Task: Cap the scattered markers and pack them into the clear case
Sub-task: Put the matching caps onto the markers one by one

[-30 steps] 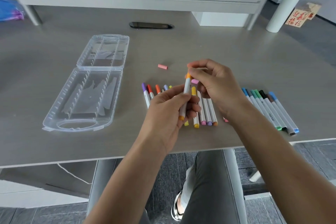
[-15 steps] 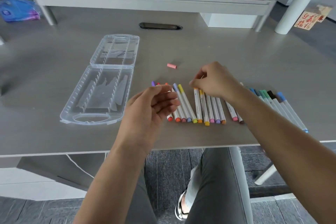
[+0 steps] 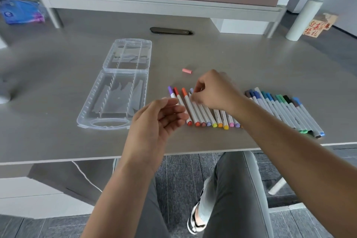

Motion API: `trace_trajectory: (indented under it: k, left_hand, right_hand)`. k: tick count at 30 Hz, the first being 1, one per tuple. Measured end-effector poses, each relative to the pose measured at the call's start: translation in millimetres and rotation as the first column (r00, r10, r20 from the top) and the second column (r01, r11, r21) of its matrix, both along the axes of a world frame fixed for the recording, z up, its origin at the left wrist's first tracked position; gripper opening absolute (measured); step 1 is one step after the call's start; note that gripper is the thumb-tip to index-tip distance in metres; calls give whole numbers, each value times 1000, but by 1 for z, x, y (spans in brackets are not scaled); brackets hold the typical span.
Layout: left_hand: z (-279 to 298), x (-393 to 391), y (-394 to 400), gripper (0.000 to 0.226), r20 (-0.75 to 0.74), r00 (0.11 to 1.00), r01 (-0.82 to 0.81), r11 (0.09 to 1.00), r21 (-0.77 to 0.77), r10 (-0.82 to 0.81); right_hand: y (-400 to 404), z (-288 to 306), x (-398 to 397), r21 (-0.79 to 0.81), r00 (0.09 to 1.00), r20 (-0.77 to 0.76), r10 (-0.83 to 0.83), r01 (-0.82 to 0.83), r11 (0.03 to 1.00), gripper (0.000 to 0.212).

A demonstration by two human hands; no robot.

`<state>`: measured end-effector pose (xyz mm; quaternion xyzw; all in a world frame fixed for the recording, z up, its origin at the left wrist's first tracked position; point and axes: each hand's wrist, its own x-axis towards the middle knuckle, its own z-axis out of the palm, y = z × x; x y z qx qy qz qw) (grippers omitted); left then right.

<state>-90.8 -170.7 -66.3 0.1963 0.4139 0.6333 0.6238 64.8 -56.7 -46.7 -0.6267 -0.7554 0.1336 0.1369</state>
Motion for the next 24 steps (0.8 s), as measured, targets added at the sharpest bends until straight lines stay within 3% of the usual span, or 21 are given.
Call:
trace_trajectory:
  k: [5,8,13,16,19,22,24]
  left_hand:
    - [-1,-6,-7,22,4,1000,11,1000,16,-11]
    - [-2,-7,-7,22,12,1000,11,1000,15,-11]
    - [-5,-7,-7,19,-64,998,-1,1000,27,3]
    - [-6,-3,-3,15,-261,965,-21,997,71,39]
    - [-8,4,9,10,-546,818,-99,980,173,179]
    - [-6,13,28,8,-611,767,-103,978,182,194]
    - [-3,20,41,31,-612,785,-23,992,121,93]
  right_hand:
    - [6,-1,-14,38,984,164,-65,60,998,18]
    - [9,-3,-21,61,963,247,-106,94,994,34]
    - [8,-2,-24,68,958,278,-72,56,996,41]
    - [9,5,-14,0,993,89,-81,81,997,37]
    - [10,18,0,-83,965,-245,-98,80,993,30]
    - [9,31,6,-118,908,-410,-88,42,992,30]
    - [11,36,7,-119,892,-443,-85,36,992,30]
